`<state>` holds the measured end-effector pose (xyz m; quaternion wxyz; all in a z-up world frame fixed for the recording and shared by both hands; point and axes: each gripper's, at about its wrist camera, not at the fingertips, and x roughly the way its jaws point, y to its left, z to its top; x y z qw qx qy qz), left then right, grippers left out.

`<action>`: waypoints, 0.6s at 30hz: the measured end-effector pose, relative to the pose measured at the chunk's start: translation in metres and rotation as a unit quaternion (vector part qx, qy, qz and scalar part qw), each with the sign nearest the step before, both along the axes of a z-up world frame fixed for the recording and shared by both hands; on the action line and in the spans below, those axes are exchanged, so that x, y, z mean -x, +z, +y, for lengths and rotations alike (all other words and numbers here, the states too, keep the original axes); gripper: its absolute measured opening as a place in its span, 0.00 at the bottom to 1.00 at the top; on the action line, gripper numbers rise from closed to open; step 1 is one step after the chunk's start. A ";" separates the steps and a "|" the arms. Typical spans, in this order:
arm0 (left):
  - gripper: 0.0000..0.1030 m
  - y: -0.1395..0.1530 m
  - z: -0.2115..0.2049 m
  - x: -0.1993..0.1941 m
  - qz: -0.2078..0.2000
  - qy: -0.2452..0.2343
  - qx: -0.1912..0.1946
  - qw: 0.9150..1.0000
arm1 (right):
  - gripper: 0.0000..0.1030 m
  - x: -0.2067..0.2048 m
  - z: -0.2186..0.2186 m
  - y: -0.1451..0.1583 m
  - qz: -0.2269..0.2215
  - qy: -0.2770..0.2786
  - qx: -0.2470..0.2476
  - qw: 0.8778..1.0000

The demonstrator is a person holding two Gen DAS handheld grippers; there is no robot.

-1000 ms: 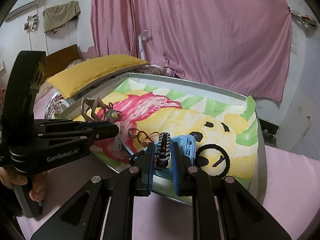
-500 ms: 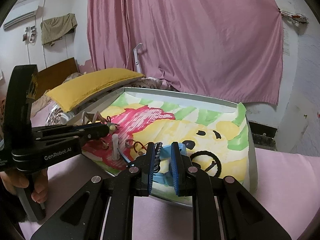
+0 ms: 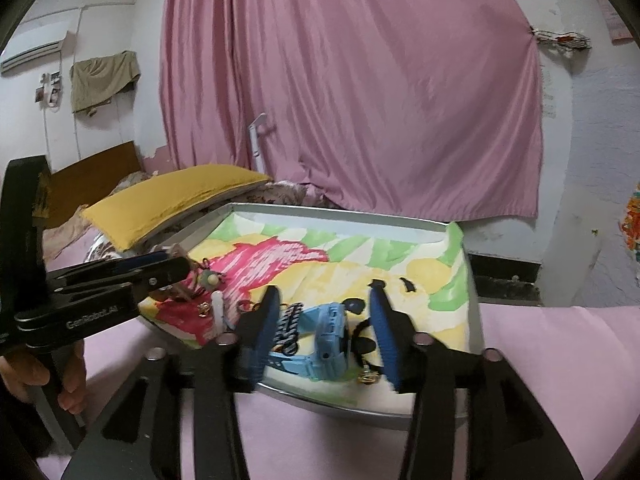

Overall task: Organize jewelry
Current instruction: 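Open both tools to release the earring and bracelet in the box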

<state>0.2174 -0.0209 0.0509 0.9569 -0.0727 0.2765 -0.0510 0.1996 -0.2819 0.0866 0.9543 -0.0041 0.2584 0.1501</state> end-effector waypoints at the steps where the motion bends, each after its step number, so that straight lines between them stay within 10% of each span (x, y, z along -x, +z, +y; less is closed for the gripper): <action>1: 0.42 0.001 0.001 0.002 -0.004 0.003 -0.001 1.000 | 0.47 0.000 -0.001 0.000 -0.001 -0.004 0.000 1.000; 12: 0.97 0.011 0.008 0.026 -0.062 0.031 -0.002 0.998 | 0.91 0.007 -0.011 0.002 -0.022 -0.019 -0.011 1.000; 18: 0.99 0.012 0.015 0.033 -0.070 0.047 0.008 0.996 | 0.98 0.008 -0.015 0.002 -0.023 -0.025 -0.020 0.999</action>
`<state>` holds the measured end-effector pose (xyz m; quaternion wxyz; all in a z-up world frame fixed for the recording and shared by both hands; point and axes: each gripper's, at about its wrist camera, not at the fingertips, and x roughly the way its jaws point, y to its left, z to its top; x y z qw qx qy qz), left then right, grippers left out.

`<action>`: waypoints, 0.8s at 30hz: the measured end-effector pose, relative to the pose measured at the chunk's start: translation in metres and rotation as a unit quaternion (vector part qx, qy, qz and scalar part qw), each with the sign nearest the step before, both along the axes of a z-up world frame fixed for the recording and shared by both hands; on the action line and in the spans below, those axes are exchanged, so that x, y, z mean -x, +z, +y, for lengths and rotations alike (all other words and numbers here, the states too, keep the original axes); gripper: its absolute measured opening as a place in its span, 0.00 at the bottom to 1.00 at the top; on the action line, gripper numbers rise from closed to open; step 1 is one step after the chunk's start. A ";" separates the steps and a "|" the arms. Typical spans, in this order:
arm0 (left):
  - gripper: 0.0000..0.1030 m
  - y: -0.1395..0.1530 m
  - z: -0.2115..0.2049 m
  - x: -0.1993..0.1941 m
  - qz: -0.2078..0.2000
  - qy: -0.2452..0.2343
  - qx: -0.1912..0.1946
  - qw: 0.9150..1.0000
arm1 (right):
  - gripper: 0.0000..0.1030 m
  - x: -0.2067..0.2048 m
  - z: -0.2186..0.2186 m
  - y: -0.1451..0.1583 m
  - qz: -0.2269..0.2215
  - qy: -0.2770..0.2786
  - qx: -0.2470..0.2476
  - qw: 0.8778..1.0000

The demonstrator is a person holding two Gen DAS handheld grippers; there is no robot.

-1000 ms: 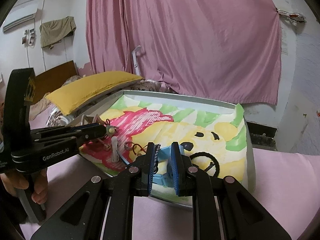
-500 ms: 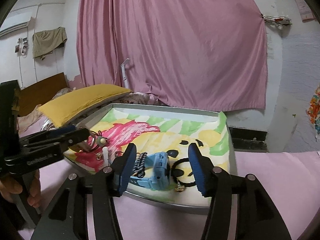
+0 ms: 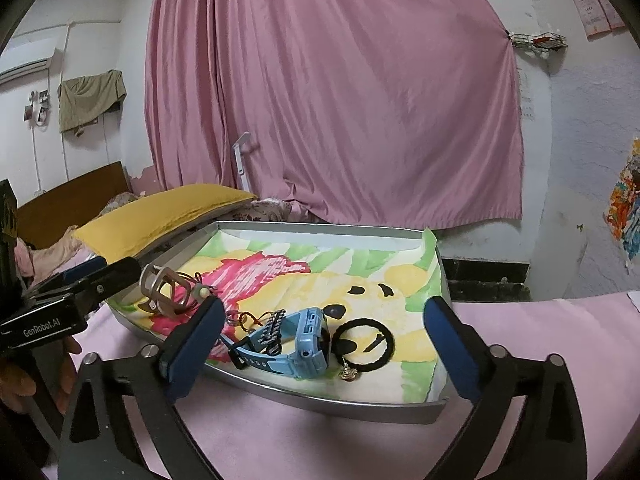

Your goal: Organize jewelry

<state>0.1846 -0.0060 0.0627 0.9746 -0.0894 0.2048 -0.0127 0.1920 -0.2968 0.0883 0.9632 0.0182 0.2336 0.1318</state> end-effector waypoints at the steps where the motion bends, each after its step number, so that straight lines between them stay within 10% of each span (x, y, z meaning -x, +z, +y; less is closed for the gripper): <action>1: 0.99 0.000 0.000 0.000 0.002 0.000 0.000 1.000 | 0.98 0.000 -0.001 0.000 -0.002 -0.001 -0.001 1.000; 24: 0.99 0.011 -0.004 0.078 -0.039 -0.001 -0.031 0.999 | 0.98 0.071 -0.001 0.014 -0.022 0.028 -0.017 0.999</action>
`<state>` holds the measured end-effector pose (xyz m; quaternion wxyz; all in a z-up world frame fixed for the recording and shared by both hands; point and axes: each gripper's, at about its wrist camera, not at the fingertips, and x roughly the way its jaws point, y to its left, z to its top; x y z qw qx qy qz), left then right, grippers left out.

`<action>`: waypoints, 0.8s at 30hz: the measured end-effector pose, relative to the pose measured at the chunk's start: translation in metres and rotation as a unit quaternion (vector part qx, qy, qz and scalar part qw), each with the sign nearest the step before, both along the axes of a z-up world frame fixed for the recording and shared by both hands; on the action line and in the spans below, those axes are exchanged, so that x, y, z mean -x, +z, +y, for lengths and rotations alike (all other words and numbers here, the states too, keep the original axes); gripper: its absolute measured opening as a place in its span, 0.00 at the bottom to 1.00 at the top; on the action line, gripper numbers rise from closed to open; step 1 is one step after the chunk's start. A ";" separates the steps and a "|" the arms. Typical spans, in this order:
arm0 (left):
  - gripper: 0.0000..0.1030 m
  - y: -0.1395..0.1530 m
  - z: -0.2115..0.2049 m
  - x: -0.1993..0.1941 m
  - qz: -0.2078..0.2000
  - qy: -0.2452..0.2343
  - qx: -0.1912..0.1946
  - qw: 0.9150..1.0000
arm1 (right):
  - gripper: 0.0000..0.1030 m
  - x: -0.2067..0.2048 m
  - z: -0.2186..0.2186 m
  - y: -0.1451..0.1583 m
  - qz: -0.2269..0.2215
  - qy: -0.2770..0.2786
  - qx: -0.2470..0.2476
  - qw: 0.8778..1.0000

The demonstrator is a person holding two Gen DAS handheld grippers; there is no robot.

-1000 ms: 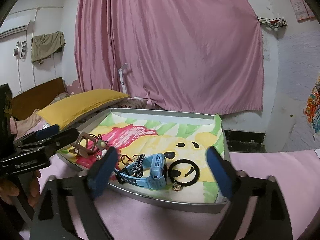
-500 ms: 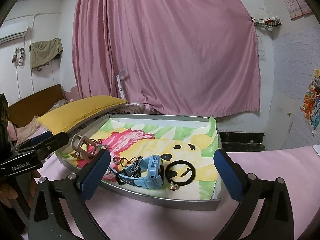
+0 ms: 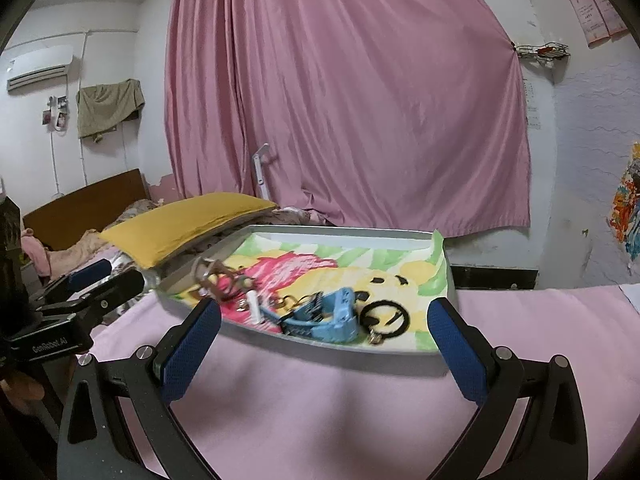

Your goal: Organize jewelry

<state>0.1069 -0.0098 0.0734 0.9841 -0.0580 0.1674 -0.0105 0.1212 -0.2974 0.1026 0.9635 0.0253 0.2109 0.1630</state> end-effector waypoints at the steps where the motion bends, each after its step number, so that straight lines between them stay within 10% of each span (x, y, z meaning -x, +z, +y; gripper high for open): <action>1: 0.99 0.000 0.000 0.004 -0.001 -0.001 0.000 1.000 | 0.98 0.007 -0.001 0.001 -0.002 0.000 -0.002 1.000; 24: 0.99 -0.029 0.016 0.092 -0.023 0.049 0.013 0.998 | 0.98 0.100 -0.011 -0.028 -0.048 -0.063 -0.013 0.997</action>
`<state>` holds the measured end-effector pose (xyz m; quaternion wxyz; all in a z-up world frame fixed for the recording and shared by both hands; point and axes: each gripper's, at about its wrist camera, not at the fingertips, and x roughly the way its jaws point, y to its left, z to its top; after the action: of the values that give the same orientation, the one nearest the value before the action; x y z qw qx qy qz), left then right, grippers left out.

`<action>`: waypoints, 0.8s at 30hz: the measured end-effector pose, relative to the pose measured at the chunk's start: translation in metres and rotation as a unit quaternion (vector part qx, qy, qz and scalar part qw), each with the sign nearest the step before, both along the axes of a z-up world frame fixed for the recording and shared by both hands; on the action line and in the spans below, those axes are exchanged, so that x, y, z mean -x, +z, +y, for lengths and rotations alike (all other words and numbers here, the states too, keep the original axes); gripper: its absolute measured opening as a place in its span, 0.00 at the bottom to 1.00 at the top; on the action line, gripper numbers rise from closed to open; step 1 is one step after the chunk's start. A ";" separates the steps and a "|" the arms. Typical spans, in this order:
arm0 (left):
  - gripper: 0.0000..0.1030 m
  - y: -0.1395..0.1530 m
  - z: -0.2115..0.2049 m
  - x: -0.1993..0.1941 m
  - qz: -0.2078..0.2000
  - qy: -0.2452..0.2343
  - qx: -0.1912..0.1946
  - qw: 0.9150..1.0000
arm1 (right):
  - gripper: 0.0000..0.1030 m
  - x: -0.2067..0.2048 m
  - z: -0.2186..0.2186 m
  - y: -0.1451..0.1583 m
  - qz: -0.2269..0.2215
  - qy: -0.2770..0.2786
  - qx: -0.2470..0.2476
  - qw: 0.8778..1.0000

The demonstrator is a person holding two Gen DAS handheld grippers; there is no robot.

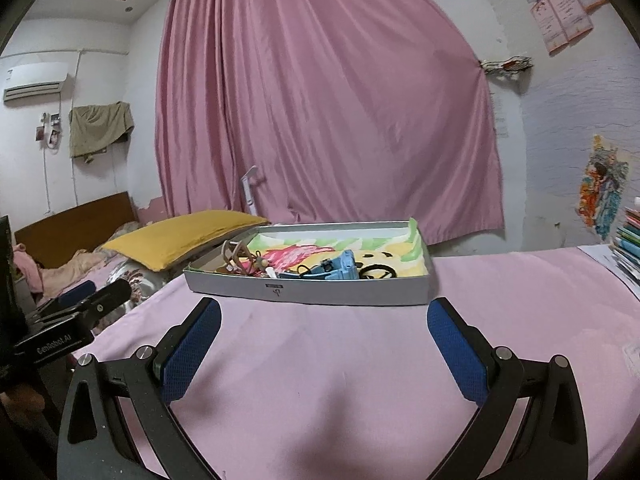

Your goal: Organize jewelry

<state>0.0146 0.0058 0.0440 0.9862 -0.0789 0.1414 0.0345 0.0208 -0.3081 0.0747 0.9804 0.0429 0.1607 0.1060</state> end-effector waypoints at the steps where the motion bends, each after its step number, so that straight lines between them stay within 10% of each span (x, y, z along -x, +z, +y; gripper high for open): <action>1: 0.99 -0.001 0.000 0.002 -0.004 0.001 -0.002 1.000 | 0.98 0.002 0.000 -0.002 -0.005 -0.006 0.004 1.000; 24: 0.99 -0.024 -0.001 0.007 -0.012 0.009 0.009 1.000 | 0.98 0.019 0.004 -0.010 -0.048 -0.043 0.033 0.997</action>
<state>0.0078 0.0049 0.0204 0.9866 -0.0898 0.1295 0.0414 0.0016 -0.3041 0.0644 0.9915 0.0126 0.1153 0.0598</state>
